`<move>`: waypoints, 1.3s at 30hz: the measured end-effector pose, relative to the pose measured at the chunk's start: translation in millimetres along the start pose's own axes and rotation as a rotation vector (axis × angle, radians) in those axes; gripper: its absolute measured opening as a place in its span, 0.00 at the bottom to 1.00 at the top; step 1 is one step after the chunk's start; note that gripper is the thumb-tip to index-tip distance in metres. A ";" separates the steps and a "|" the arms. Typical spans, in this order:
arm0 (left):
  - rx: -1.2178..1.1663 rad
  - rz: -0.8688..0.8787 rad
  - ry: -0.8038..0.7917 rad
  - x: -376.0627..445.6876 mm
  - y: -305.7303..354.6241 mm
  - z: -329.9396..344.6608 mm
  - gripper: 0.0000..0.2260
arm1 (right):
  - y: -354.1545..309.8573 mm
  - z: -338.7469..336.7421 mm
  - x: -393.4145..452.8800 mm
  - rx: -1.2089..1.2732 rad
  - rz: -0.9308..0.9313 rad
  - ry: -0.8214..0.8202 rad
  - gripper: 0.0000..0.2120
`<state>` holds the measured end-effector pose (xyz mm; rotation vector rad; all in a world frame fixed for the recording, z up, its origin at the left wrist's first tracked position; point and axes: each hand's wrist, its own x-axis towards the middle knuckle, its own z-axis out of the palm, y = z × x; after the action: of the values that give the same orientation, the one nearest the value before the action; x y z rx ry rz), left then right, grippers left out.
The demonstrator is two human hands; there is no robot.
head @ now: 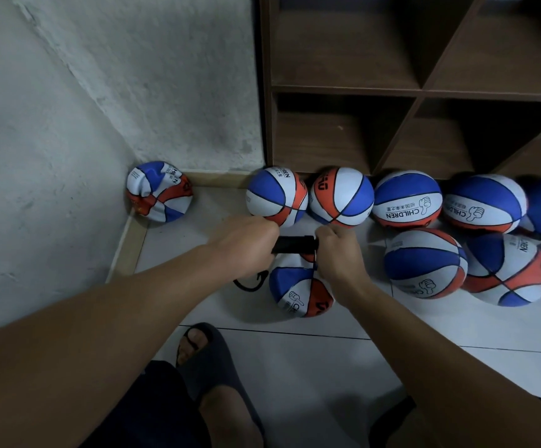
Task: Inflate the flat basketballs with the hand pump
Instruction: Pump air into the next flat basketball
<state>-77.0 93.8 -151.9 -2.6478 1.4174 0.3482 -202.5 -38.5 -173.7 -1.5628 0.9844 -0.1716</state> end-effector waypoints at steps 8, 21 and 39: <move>0.023 -0.048 0.034 2.4 -26.3 -10.2 0.06 | -0.5 -60.6 35.0 0.108 0.189 0.037 0.08; -0.127 -0.043 -0.010 1.2 -4.0 -12.2 0.07 | -14.5 -20.5 12.2 0.044 0.064 0.090 0.07; -0.068 0.001 0.067 -1.5 -11.6 -14.3 0.10 | -15.6 -36.5 19.0 0.012 0.127 0.012 0.07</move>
<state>-66.0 98.4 -137.8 -2.7379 1.4511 0.3159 -205.3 -79.5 -158.0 -1.4853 1.0868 -0.0983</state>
